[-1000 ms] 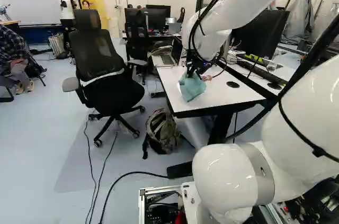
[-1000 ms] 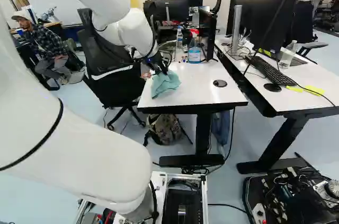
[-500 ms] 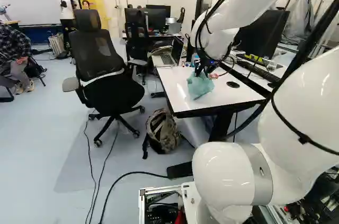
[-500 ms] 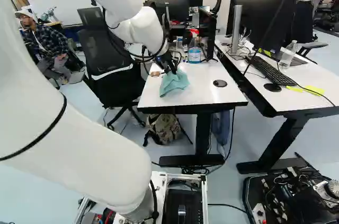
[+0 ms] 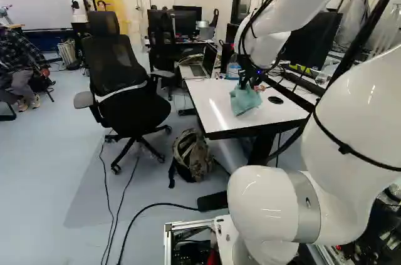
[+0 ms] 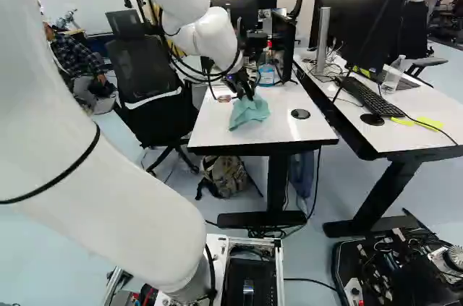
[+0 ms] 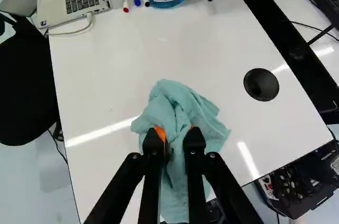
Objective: Clean the table with the green towel
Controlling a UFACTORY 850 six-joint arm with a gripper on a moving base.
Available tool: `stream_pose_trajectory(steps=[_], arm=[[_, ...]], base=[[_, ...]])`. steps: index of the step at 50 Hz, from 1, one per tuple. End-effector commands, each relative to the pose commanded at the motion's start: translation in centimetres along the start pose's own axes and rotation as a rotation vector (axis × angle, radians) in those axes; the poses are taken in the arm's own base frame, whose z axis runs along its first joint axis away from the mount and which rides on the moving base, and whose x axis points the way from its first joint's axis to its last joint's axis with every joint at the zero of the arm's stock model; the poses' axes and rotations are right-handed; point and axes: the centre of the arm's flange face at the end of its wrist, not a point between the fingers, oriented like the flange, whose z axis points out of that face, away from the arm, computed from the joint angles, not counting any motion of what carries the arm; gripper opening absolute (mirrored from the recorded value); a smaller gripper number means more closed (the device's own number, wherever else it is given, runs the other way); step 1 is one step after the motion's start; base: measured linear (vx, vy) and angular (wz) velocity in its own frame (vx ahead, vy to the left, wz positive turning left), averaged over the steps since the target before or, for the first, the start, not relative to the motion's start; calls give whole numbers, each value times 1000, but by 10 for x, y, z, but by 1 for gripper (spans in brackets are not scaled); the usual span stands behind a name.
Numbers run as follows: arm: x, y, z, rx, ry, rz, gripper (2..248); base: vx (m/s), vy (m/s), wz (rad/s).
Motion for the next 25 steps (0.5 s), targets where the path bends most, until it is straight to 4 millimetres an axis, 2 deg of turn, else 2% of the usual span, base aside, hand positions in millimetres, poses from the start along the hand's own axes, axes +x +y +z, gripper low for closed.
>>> stream_pose_trajectory(steps=[25], arm=[[16, 39, 9, -50, 2, 71, 51]], base=[[0, 0, 0]])
